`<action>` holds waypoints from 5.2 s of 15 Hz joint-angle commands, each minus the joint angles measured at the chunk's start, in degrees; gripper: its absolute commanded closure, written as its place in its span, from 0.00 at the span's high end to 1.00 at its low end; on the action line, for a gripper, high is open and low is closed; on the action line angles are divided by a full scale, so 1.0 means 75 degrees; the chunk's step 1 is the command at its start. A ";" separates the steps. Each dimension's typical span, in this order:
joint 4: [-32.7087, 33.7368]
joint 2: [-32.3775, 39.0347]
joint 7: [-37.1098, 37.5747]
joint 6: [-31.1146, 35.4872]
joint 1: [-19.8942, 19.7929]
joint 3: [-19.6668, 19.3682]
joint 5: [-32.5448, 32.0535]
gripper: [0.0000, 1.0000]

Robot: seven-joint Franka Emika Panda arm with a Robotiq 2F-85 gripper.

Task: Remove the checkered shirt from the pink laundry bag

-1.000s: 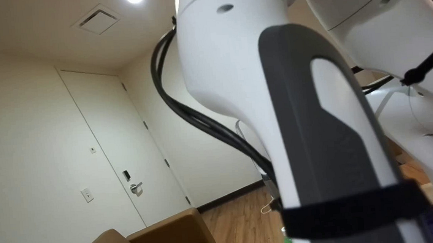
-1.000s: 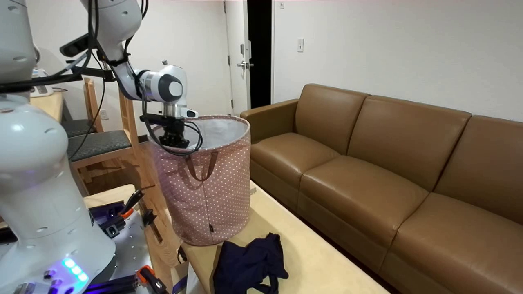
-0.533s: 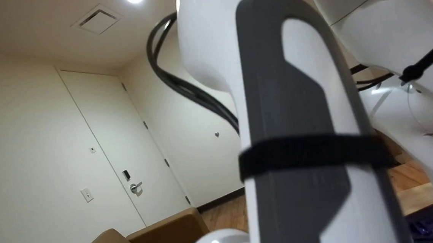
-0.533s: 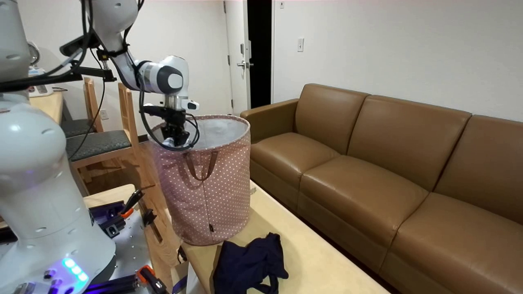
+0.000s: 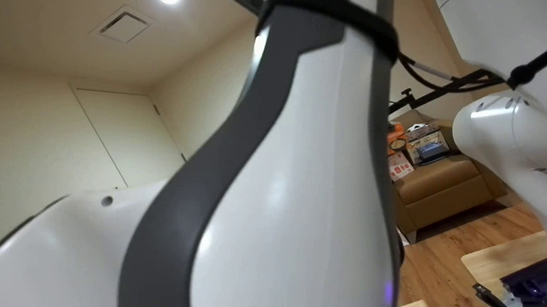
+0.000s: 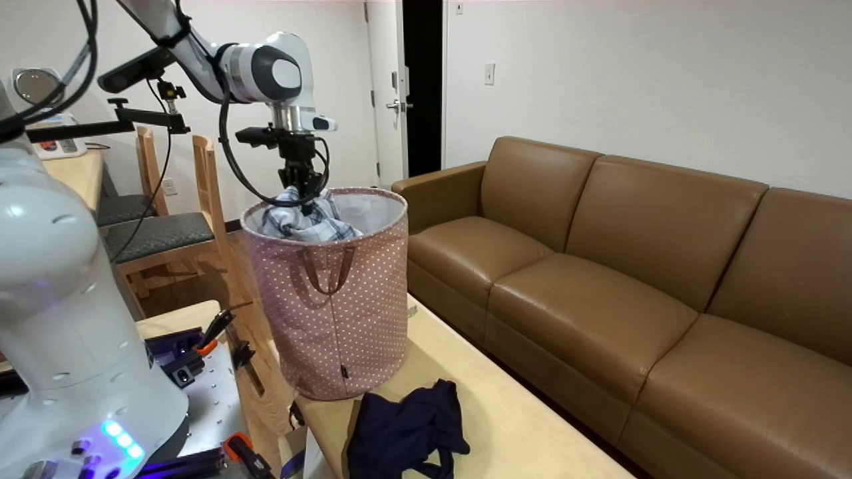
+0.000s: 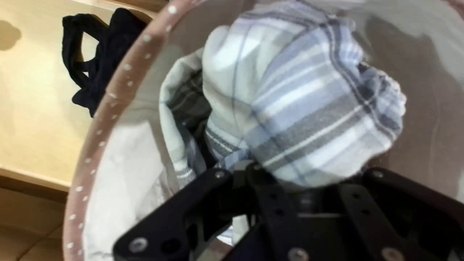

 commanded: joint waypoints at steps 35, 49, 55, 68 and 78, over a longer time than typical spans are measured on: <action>-0.0046 -0.4064 0.2934 -0.1141 -0.3939 -0.1204 -0.0488 0.11; 0.0048 -0.3572 0.5652 -0.1857 -0.5964 -0.2132 -0.1601 0.11; -0.0183 -0.3495 0.5095 -0.1578 -0.5280 -0.2510 -0.0872 0.26; 0.2345 -0.3785 0.6308 -0.3580 -0.6534 -0.3858 -0.1422 0.11; 0.1789 -0.3390 0.6185 -0.2284 -0.5183 -0.3047 -0.0259 0.11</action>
